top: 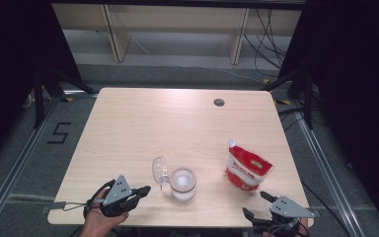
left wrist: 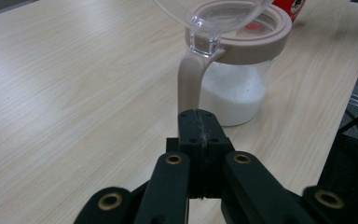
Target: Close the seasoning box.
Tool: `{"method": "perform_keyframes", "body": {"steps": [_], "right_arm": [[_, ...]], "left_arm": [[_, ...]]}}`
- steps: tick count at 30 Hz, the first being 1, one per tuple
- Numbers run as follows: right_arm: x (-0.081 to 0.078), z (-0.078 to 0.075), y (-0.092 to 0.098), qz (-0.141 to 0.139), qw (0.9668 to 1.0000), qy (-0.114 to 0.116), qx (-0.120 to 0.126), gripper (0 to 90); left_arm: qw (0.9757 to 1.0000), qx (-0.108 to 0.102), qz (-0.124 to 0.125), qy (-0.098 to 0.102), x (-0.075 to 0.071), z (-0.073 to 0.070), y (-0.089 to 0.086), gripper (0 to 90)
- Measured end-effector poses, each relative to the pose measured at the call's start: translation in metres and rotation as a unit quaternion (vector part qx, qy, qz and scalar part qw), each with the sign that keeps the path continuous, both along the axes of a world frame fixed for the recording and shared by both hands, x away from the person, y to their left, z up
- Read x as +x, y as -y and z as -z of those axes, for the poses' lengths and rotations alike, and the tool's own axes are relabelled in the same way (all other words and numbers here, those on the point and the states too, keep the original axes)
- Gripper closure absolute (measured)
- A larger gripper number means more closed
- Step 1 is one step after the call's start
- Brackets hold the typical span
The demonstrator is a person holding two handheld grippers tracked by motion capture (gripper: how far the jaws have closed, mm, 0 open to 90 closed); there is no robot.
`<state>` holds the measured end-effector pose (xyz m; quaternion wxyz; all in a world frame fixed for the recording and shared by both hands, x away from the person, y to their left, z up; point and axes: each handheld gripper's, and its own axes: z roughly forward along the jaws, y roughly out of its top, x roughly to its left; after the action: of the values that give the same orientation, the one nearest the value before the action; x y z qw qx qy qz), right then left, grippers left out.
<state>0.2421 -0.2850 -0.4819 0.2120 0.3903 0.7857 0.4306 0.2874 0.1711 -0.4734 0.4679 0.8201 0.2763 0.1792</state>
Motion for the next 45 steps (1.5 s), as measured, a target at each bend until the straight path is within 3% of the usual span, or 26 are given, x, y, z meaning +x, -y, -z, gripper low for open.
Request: {"method": "perform_keyframes", "body": {"steps": [1, 5, 7, 13, 15, 21, 22, 24, 25, 27, 28, 30, 39, 41, 45], "right_arm": [[0.000, 0.000, 0.000, 0.000, 1.0000, 0.000, 0.000, 20.2], [0.000, 0.001, -0.001, 0.000, 1.0000, 0.003, 0.001, 20.2], [0.000, 0.001, -0.001, -0.004, 1.0000, 0.004, 0.003, 20.3], [0.000, 0.001, -0.002, -0.001, 1.0000, 0.002, 0.001, 20.4], [0.000, 0.001, -0.002, -0.002, 1.0000, 0.003, 0.003, 20.4], [0.000, 0.001, -0.002, -0.001, 1.0000, -0.002, 0.002, 20.5], [0.002, 0.001, 0.000, -0.006, 0.9999, 0.013, -0.006, 20.5], [0.000, 0.001, -0.001, -0.004, 1.0000, 0.004, -0.002, 20.5], [0.002, 0.001, 0.000, -0.008, 0.9999, 0.013, -0.007, 20.5], [0.002, 0.001, 0.000, -0.007, 0.9999, 0.013, -0.007, 20.5], [-0.001, 0.001, -0.002, 0.001, 1.0000, -0.005, 0.003, 20.6], [0.002, 0.002, -0.001, -0.010, 0.9998, 0.017, -0.006, 20.6], [0.002, 0.001, -0.001, -0.009, 0.9998, 0.017, -0.006, 20.7], [0.000, 0.001, -0.002, -0.005, 1.0000, 0.003, 0.002, 20.7], [0.002, 0.001, 0.000, -0.012, 0.9998, 0.014, -0.005, 20.7]], "left_arm": [[0.9998, -0.017, -0.008, -0.010, -0.001, 0.000, 0.003, 89.4], [1.0000, -0.006, 0.000, -0.001, 0.000, -0.005, 0.003, 89.4], [0.9998, -0.019, -0.004, -0.006, -0.001, -0.006, 0.006, 89.4], [0.9999, -0.007, 0.006, 0.006, 0.001, -0.016, 0.009, 89.4], [0.9998, -0.018, 0.002, 0.002, 0.002, -0.018, 0.013, 89.4], [0.9998, -0.017, 0.009, 0.012, 0.006, -0.024, 0.021, 89.4], [0.9997, -0.018, 0.008, 0.010, 0.006, -0.025, 0.022, 89.4], [0.9995, -0.015, 0.019, 0.018, 0.008, -0.027, 0.023, 89.4], [0.9996, -0.015, 0.015, 0.016, 0.007, -0.028, 0.023, 89.3], [0.9997, -0.022, 0.009, 0.008, 0.006, -0.029, 0.025, 89.4], [0.9997, -0.022, 0.009, 0.008, 0.007, -0.029, 0.026, 89.4], [0.9995, -0.014, 0.018, 0.020, 0.009, -0.030, 0.025, 89.4], [0.9995, -0.020, 0.017, 0.018, 0.009, -0.032, 0.028, 89.3], [0.9994, -0.018, 0.022, 0.020, 0.009, -0.032, 0.030, 89.3], [0.9994, -0.016, 0.020, 0.022, 0.008, -0.033, 0.033, 89.3]]}}
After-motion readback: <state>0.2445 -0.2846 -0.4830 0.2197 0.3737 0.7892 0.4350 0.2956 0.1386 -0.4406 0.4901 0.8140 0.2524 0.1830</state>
